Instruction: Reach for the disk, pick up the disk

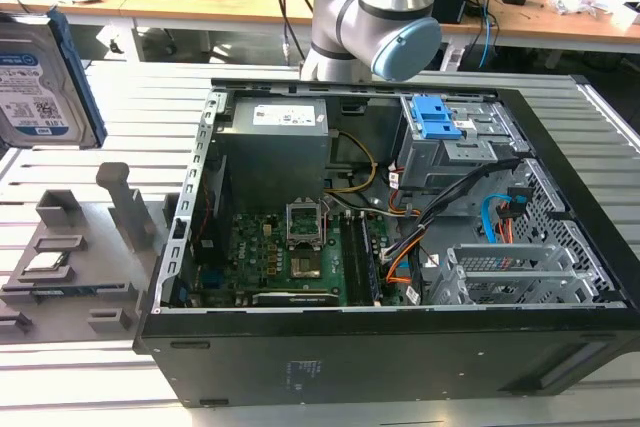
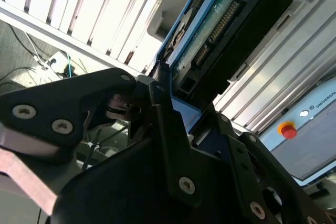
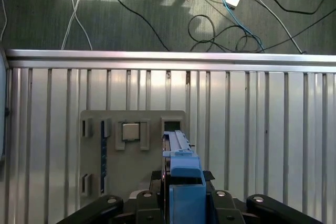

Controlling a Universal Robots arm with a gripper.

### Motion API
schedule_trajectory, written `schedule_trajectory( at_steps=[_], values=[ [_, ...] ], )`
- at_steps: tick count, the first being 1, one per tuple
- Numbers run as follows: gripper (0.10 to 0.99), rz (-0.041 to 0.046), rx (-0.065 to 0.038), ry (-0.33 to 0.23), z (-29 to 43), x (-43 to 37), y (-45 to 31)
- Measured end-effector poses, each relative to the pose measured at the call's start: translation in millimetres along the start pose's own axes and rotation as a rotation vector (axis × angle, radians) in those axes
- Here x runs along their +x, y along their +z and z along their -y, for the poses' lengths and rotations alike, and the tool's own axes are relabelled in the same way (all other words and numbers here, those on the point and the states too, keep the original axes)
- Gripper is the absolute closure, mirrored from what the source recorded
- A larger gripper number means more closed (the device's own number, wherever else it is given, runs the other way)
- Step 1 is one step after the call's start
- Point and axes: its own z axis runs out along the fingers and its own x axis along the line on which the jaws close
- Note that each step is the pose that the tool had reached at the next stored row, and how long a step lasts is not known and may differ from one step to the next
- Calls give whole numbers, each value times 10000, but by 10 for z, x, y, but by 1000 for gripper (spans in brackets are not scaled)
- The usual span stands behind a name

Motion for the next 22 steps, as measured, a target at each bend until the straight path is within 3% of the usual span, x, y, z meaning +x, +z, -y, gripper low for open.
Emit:
schedule_trajectory(
  at_steps=[22],
  values=[
    [718,1,-45,-1,-7,6,-515]
  ],
)
